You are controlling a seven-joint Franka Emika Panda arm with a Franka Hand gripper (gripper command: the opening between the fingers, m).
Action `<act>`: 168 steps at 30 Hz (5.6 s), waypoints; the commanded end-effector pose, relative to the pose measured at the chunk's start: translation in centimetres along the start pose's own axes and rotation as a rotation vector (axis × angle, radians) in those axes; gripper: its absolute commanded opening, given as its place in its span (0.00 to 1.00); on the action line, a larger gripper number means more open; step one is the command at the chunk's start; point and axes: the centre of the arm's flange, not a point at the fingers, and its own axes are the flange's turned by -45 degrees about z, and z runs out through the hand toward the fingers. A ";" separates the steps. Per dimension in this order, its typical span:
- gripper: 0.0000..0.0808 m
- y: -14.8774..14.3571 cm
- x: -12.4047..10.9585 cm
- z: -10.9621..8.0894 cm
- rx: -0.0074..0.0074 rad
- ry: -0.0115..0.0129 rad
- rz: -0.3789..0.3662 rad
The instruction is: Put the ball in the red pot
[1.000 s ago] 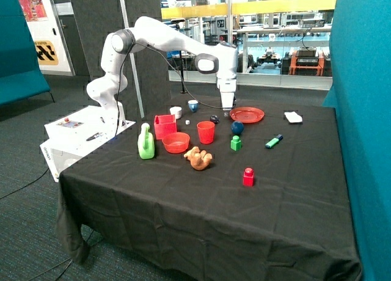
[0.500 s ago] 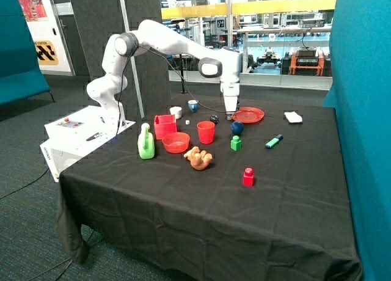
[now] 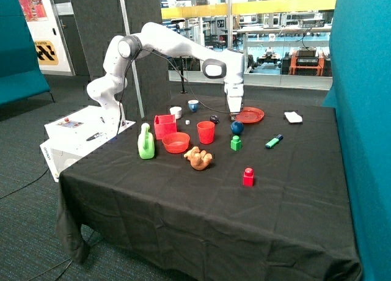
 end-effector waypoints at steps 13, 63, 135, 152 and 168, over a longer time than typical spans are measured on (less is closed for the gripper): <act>0.83 0.2 0.7 1.4 0.0019 -0.0047 0.002; 0.80 0.5 1.7 4.1 0.0019 -0.0047 -0.006; 0.00 0.3 -1.0 1.5 0.0020 -0.0047 -0.043; 0.00 -0.2 -3.7 -3.9 0.0020 -0.0046 -0.062; 0.00 -1.2 -8.1 -7.5 0.0020 -0.0047 -0.043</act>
